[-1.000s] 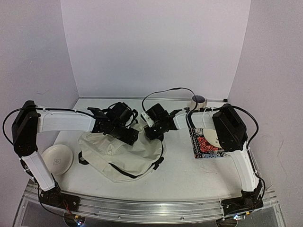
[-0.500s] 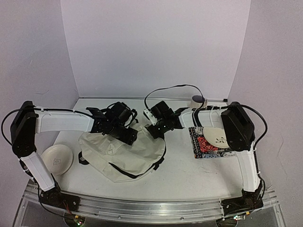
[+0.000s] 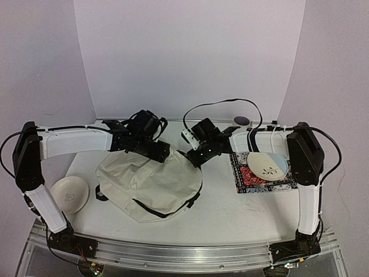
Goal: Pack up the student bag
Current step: Unzip the largest pocket of the student bag, then hold the lower front pocket of the student bag.
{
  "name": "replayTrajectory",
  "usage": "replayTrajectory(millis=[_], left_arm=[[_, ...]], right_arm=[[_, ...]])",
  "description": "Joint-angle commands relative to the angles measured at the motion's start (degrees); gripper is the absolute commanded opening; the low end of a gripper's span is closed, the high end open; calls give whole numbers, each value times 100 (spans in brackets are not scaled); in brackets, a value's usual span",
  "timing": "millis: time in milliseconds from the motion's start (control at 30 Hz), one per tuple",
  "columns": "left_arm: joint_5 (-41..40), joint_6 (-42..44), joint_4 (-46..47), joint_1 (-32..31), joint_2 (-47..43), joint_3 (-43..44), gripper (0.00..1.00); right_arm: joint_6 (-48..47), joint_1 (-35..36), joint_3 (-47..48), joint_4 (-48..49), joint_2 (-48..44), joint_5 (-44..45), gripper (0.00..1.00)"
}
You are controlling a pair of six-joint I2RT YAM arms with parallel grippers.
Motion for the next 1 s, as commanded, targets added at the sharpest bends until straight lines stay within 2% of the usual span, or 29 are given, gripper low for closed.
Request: replayTrajectory(millis=[0,233,500,600,700,967], left_arm=[[135,-45,59,222,248,619,71],[543,457,54,265,1102,1408,74],[1098,881,-93,274,1837,1862,80],[940,901,-160,274,1977,1924,78],[810,888,-225,274,2122,1968,66],[368,705,-280,408,2589,2593,6]], right_arm=[[267,1,-450,-520,-644,-322,0],[567,70,-1205,-571,-1250,-842,0],[693,80,-1517,-542,-1549,-750,0],[708,76,-1481,-549,-1571,-730,0],[757,79,-1499,-550,-1629,-790,0],[989,295,-1930,-589,-2054,-1120,0]])
